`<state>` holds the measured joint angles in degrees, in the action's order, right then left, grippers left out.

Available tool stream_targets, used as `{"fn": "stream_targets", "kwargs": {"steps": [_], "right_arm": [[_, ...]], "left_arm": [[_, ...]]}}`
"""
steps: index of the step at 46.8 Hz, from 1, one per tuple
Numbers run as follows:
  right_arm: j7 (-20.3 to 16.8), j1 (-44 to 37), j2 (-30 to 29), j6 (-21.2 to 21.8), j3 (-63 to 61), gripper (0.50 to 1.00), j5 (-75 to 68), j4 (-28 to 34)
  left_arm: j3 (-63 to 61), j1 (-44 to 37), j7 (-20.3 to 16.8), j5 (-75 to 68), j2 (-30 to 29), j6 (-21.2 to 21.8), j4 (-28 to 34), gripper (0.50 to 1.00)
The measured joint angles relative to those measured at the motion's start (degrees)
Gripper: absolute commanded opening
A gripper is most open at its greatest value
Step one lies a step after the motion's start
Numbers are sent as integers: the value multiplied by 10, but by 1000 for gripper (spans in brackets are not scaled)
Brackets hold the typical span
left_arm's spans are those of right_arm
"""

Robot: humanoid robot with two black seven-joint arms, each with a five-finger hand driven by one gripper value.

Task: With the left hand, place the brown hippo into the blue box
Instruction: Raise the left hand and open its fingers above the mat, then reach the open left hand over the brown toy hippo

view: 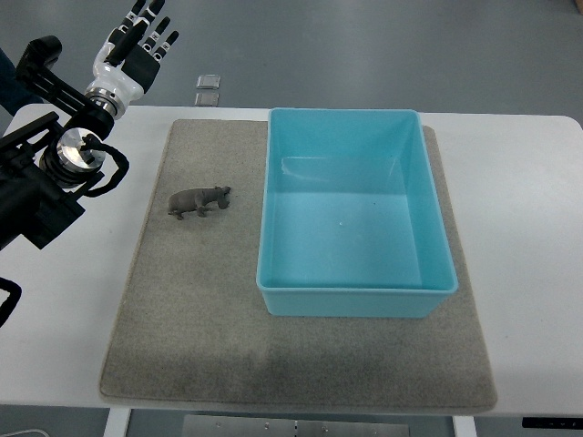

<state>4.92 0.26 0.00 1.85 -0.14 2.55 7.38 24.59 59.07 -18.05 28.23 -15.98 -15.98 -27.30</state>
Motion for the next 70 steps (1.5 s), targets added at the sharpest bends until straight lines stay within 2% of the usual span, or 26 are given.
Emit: {"fn": "stream_targets", "kwargs": {"steps": [19, 28, 38, 45, 60, 70], "right_arm": [[0, 0, 0, 0, 0, 936, 0, 0], [0, 0, 0, 0, 0, 936, 0, 0], [0, 0, 0, 0, 0, 936, 0, 0], [0, 0, 0, 0, 0, 936, 0, 0], [0, 0, 0, 0, 0, 936, 0, 0], [0, 0, 0, 0, 0, 936, 0, 0]], "left_arm": [[-3, 5, 3, -85, -9, 4, -22, 994], [-5, 6, 4, -172, -13, 42, -24, 994], [-15, 7, 4, -234, -57, 47, -85, 994], [-42, 10, 5, -260, -76, 55, -99, 992], [-101, 34, 5, -391, -155, 44, -179, 994], [-243, 98, 4, -451, -211, 0, -236, 994]]}}
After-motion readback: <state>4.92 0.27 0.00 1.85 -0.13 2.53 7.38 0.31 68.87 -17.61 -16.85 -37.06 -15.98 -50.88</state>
